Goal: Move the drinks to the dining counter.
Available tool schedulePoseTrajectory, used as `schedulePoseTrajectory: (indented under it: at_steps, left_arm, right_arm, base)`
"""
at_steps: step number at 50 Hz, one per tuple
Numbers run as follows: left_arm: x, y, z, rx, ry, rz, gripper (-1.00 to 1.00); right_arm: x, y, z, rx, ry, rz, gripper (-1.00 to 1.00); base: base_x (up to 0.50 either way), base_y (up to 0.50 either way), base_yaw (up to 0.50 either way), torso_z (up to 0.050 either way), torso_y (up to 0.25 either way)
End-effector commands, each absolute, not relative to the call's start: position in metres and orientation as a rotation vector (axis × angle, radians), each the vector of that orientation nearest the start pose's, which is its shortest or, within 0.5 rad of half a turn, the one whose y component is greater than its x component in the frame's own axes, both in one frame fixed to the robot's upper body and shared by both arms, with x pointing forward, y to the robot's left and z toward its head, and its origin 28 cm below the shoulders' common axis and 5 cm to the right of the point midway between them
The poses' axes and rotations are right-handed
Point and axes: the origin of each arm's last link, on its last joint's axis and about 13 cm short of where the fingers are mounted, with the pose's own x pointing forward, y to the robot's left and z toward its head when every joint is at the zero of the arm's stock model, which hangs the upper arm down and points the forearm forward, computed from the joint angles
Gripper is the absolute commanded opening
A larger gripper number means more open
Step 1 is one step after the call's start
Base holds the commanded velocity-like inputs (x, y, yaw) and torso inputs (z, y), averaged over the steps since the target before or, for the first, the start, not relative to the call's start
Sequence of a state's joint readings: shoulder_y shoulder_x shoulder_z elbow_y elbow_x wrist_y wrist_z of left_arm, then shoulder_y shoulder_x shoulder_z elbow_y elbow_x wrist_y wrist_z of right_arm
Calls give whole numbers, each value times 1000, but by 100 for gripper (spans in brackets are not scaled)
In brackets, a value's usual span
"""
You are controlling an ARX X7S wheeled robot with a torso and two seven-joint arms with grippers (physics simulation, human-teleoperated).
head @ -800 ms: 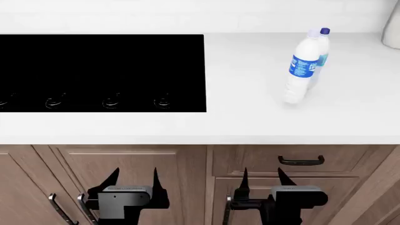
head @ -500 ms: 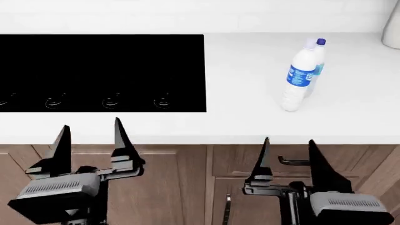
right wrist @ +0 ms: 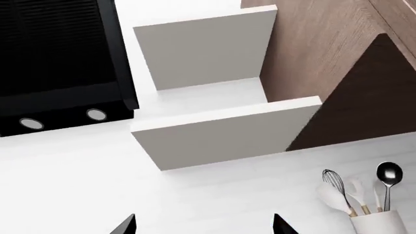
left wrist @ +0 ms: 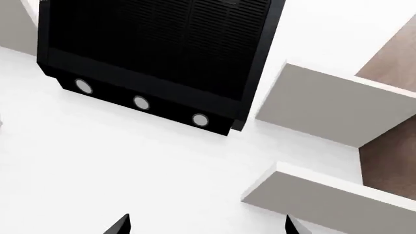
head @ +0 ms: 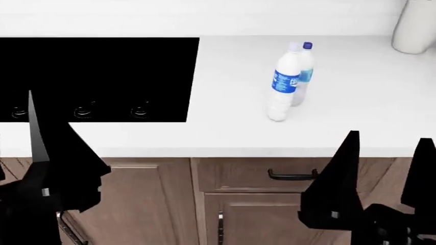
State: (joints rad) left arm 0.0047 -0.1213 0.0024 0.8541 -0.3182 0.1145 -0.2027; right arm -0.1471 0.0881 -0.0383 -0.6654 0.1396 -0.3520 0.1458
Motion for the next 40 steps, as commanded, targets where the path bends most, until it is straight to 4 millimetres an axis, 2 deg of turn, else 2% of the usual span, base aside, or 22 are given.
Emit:
schedulePoseTrajectory:
  at_steps: [1, 12, 32, 40]
  left_arm:
    - [154, 208, 193, -298, -934, -39, 100]
    - [154, 206, 189, -283, -920, -56, 100]
    - [155, 205, 188, -257, -923, -77, 100]
    - [154, 205, 187, -255, -920, -80, 100]
  right_arm:
    - [155, -100, 152, 163, -883, -35, 100]
    - [153, -100, 153, 149, -893, -32, 100]
    - [152, -98, 155, 143, -890, -14, 100]
    - [152, -98, 153, 149, -877, -8, 100]
  base:
    - [0, -500, 0, 0, 0]
    - [318, -356, 0, 0, 0]
    - [450, -147, 0, 0, 0]
    - [50, -21, 0, 0, 2]
